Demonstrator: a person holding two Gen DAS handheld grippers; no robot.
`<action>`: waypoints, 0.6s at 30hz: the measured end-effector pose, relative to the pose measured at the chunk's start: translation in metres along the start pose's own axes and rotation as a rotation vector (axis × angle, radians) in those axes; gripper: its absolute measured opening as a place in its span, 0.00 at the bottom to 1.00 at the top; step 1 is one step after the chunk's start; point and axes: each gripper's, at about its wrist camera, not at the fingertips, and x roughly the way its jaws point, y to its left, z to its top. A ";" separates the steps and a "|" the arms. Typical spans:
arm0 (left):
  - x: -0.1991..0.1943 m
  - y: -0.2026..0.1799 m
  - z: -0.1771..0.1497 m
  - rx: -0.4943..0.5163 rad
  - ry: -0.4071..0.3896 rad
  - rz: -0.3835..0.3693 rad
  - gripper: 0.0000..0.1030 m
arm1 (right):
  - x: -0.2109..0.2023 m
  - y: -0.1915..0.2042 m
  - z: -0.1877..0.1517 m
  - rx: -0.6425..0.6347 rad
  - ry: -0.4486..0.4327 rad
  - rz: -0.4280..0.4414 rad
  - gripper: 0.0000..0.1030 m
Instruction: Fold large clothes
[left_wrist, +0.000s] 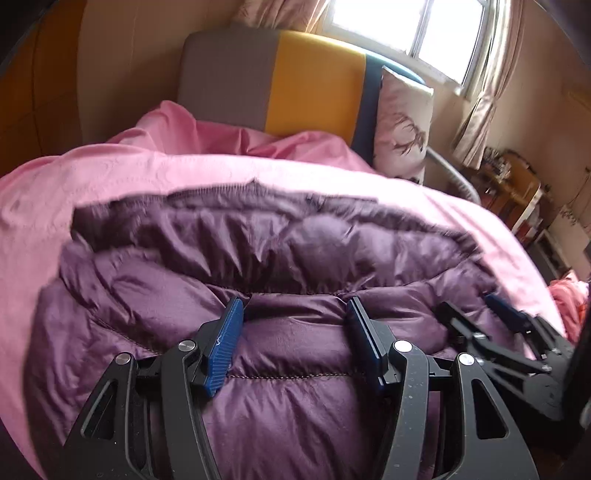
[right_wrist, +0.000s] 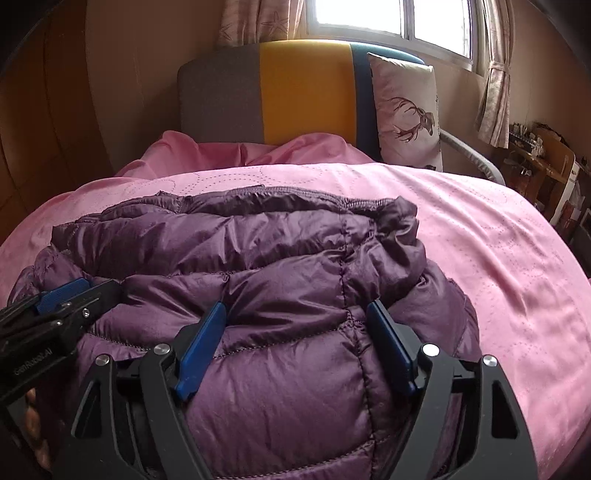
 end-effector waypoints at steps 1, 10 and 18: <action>0.006 0.001 -0.004 0.005 0.003 0.009 0.55 | 0.005 -0.003 -0.003 0.015 0.004 0.010 0.76; 0.028 0.006 -0.017 0.001 0.020 0.011 0.55 | 0.029 -0.011 -0.014 0.050 0.024 0.018 0.77; -0.017 0.002 -0.017 0.008 -0.016 0.034 0.60 | 0.026 -0.015 -0.012 0.060 0.013 0.032 0.79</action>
